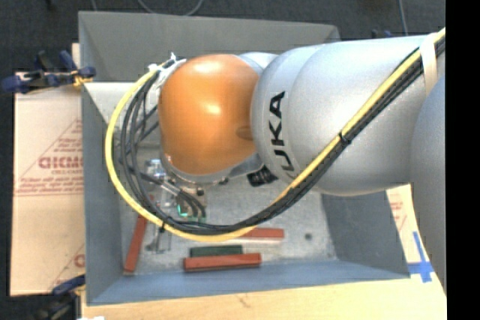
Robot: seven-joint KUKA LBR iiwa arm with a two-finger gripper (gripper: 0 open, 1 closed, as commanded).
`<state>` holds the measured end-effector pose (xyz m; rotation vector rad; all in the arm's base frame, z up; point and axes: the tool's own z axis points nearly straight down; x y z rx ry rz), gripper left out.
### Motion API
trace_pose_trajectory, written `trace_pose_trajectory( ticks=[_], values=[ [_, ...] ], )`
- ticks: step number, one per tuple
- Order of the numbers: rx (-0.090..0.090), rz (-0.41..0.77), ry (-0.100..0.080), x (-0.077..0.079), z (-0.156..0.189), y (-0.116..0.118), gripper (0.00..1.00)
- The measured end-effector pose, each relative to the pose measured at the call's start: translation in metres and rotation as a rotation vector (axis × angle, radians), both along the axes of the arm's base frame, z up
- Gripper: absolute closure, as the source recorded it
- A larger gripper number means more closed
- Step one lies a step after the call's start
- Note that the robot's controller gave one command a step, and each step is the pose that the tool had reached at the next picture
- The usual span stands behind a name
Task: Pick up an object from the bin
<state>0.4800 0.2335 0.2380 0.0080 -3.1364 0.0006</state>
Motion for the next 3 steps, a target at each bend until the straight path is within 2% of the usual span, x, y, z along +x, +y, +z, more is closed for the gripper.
trace_pose_trajectory(
  ticks=[1,2,3],
  values=[
    [0.005,0.164,-0.018,0.005,-0.169,-0.023,0.00],
    [0.003,0.118,-0.019,0.055,-0.085,-0.037,0.00],
    [0.000,0.274,-0.002,0.016,-0.151,-0.057,0.00]
  ],
)
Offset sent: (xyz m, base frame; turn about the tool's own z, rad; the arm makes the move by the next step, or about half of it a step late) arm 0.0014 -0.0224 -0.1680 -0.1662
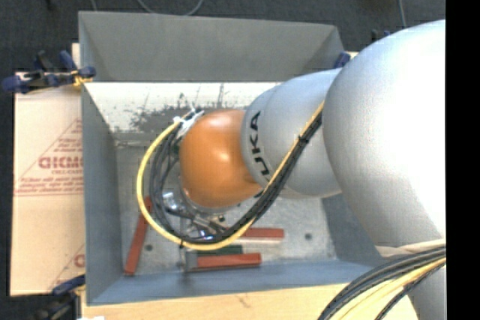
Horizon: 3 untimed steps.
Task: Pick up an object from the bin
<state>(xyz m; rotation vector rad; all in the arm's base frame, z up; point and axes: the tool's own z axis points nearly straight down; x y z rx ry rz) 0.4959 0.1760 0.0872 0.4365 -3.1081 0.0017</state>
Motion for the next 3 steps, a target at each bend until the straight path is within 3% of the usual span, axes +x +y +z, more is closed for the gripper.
trace_pose_trajectory(
  ticks=[1,2,3],
  values=[
    [0.001,-0.109,-0.013,0.059,0.037,-0.064,0.00],
    [0.000,0.009,-0.010,0.114,-0.018,-0.118,0.00],
    [0.003,-0.068,-0.011,0.148,-0.016,-0.131,0.00]
  ],
)
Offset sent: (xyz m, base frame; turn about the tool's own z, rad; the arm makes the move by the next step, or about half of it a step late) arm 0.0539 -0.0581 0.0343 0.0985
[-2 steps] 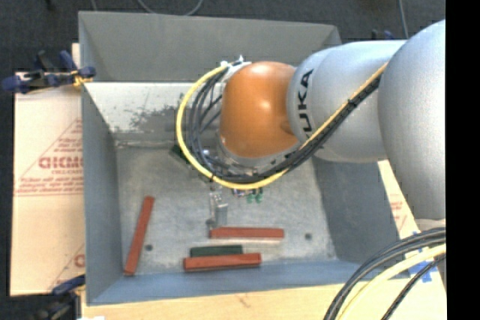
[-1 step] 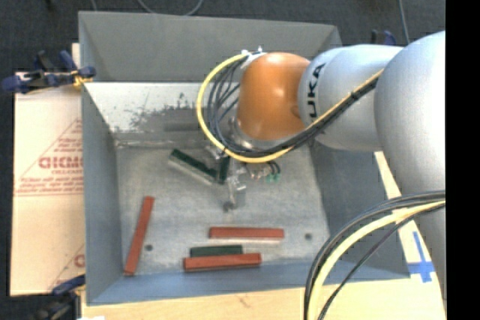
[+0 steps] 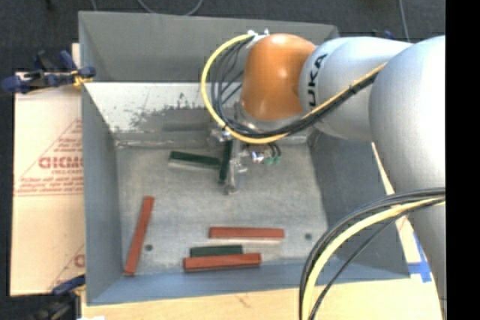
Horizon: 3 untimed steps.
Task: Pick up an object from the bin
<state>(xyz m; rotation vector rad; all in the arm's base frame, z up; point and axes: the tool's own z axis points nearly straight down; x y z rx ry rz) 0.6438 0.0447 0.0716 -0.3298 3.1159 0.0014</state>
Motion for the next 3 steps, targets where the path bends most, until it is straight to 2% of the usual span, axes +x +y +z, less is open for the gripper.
trace_pose_trajectory(
  ticks=[1,2,3],
  values=[
    [0.000,-0.004,0.002,-0.001,0.000,0.000,1.00],
    [0.004,-0.007,0.003,-0.022,0.020,0.094,1.00],
    [0.006,0.003,-0.003,-0.042,0.099,0.180,1.00]
  ],
)
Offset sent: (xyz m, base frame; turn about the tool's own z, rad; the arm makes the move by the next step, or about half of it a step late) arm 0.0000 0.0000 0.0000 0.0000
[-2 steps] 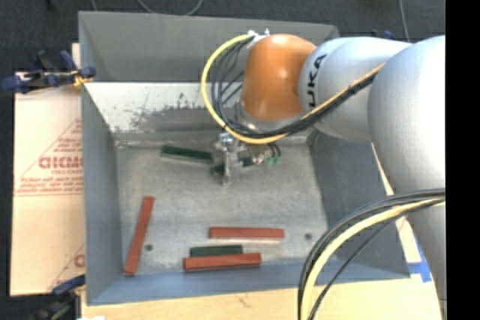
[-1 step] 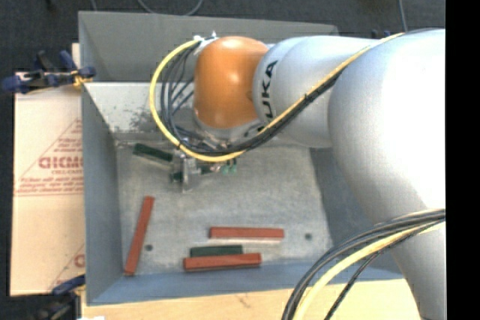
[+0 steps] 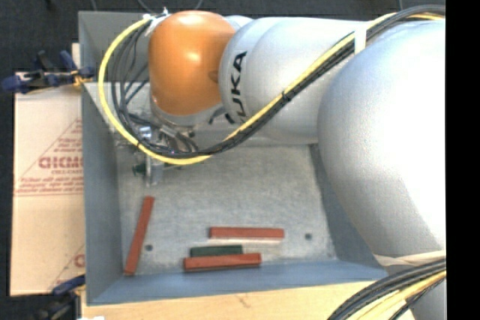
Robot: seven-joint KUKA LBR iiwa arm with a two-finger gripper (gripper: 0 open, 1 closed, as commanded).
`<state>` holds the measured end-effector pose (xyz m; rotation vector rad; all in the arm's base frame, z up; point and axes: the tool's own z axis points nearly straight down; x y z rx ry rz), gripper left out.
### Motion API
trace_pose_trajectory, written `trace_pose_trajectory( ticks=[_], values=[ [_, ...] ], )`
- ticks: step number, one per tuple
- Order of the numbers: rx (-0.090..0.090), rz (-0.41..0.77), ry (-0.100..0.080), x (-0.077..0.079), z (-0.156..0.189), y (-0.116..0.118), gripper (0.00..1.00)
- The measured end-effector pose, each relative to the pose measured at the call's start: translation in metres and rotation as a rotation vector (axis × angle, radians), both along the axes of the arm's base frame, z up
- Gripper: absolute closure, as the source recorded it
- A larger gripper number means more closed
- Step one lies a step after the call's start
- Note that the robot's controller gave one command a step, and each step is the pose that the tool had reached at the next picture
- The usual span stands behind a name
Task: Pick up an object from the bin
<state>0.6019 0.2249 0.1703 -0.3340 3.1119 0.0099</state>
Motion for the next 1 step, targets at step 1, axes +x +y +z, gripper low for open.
trace_pose_trajectory(
  ticks=[1],
  values=[
    [-0.002,-0.038,-0.001,0.0040,0.0703,-0.0047,1.00]
  ],
)
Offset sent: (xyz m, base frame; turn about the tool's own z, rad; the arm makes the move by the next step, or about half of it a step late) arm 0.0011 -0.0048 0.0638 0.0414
